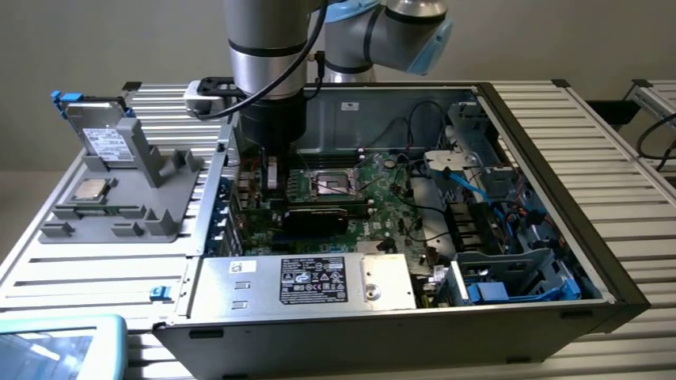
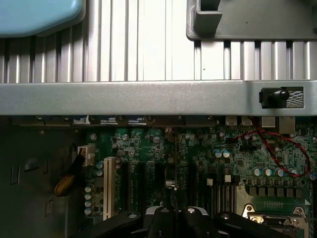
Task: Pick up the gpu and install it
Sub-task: 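Press down on the gpu until it lock into place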
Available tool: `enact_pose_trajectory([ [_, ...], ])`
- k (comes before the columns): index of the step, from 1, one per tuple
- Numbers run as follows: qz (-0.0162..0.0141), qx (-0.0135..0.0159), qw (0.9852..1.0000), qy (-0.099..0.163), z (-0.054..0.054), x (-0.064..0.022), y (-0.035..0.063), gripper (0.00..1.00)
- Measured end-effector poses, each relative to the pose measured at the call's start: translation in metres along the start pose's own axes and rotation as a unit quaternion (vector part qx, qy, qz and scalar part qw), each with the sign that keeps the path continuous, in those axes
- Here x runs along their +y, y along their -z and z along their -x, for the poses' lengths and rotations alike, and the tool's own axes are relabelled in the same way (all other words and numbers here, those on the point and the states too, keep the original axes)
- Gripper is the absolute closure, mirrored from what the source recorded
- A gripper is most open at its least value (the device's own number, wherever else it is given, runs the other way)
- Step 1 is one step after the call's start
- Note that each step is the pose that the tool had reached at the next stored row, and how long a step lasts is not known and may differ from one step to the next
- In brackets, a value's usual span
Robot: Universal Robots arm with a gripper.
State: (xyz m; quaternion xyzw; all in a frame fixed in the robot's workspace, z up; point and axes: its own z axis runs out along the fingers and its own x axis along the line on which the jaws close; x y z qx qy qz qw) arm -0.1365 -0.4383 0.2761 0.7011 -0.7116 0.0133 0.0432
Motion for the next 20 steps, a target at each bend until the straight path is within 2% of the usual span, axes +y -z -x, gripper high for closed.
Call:
enact_pose_trajectory([
  [16, 0.0001, -0.0001, 1.0, 0.0, 0.0005, -0.0003, -0.0065, 0.88],
  [20, 0.001, 0.0001, 1.0, 0.0, 0.0005, -0.0002, -0.0068, 0.88],
])
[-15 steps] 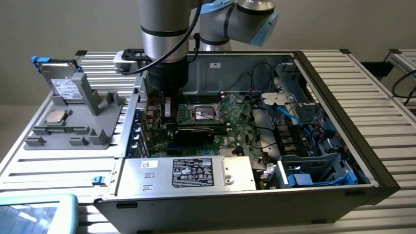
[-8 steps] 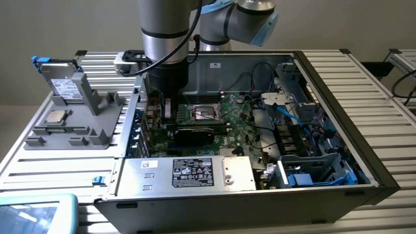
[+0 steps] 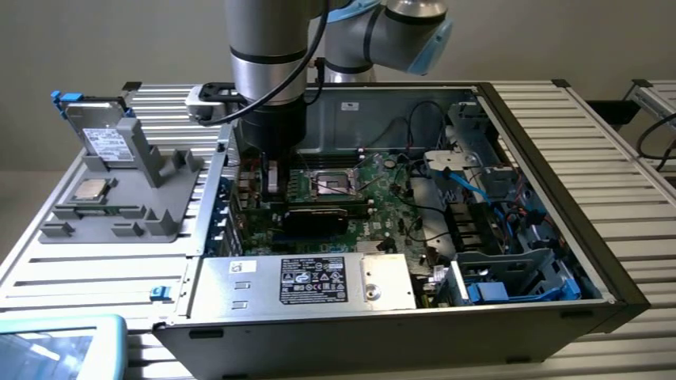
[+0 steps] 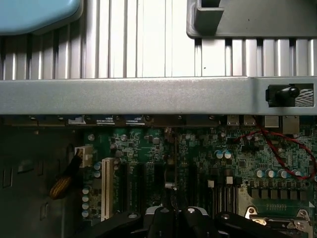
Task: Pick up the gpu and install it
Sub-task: 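Press down on the gpu until it lock into place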
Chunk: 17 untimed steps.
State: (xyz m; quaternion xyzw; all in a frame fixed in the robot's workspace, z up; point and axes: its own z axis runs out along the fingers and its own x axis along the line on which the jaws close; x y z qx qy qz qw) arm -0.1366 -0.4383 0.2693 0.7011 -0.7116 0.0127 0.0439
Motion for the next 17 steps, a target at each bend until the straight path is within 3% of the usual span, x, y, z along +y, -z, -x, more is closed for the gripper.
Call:
enact_pose_trajectory([
  [9, 0.0005, 0.0, 1.0, 0.0, 0.0, -0.0001, -0.0006, 0.88],
  [17, 0.0011, 0.0008, 1.0, 0.0, 0.0006, -0.0004, -0.0081, 0.88],
])
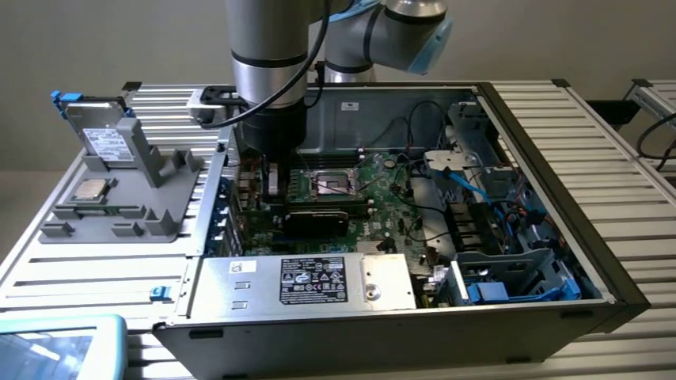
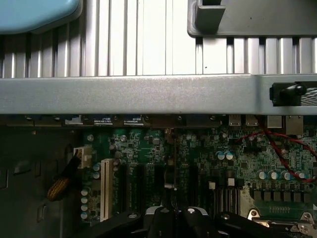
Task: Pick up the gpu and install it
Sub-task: 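Press down on the gpu until it lock into place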
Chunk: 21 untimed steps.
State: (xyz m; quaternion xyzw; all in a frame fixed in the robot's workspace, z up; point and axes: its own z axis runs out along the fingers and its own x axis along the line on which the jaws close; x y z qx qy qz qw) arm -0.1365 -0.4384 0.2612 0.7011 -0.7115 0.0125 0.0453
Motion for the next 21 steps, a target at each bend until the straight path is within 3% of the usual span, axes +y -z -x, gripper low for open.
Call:
enact_pose_trajectory([
  [4, -0.0005, -0.001, 1.0, 0.0, 0.0, 0.0, 0.0013, 0.88],
  [6, -0.0012, -0.0019, 1.0, 0.0, 0.0, 0.0003, 0.0072, 0.88],
  [11, 0.0019, -0.001, 1.0, 0.0, -0.002, 0.0005, 0.0249, 0.88],
  [21, 0.004, -0.0009, 1.0, 0.0, -0.002, -0.0429, 0.0291, 0.88],
])
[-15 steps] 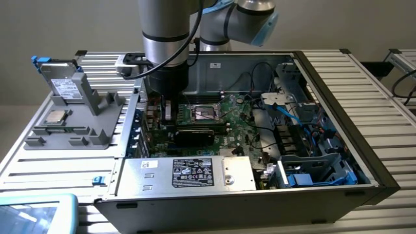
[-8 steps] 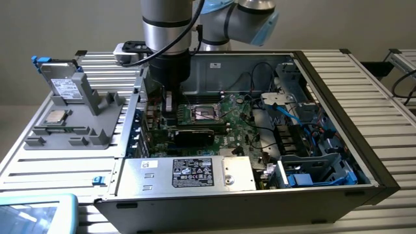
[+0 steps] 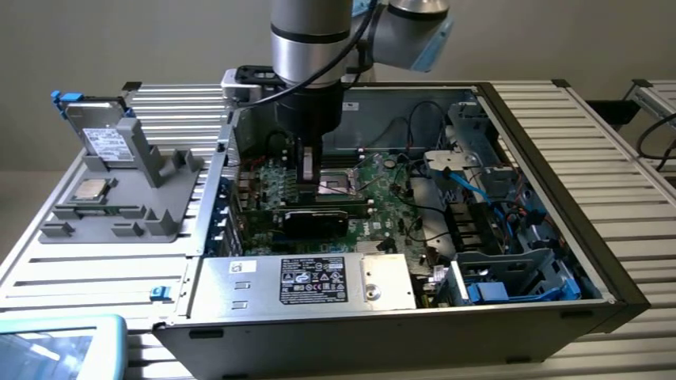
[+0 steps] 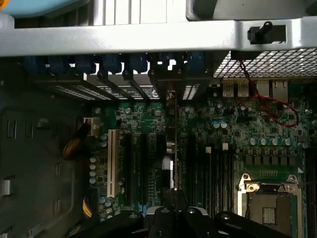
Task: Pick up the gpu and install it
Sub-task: 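Press down on the gpu until it lock into place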
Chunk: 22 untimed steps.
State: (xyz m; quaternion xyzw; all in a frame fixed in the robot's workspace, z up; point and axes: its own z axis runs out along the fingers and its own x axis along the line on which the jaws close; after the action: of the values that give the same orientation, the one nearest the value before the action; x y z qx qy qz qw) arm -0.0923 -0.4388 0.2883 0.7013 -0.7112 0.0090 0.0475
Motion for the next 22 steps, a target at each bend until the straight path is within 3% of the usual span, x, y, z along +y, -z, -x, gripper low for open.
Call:
enact_pose_trajectory([
  [6, 0.0023, 0.0, 1.0, 0.0, -0.001, -0.0246, 0.0013, 0.88],
  [22, 0.0027, 0.0004, 1.0, 0.0, 0.001, -0.0291, -0.0235, 0.88],
])
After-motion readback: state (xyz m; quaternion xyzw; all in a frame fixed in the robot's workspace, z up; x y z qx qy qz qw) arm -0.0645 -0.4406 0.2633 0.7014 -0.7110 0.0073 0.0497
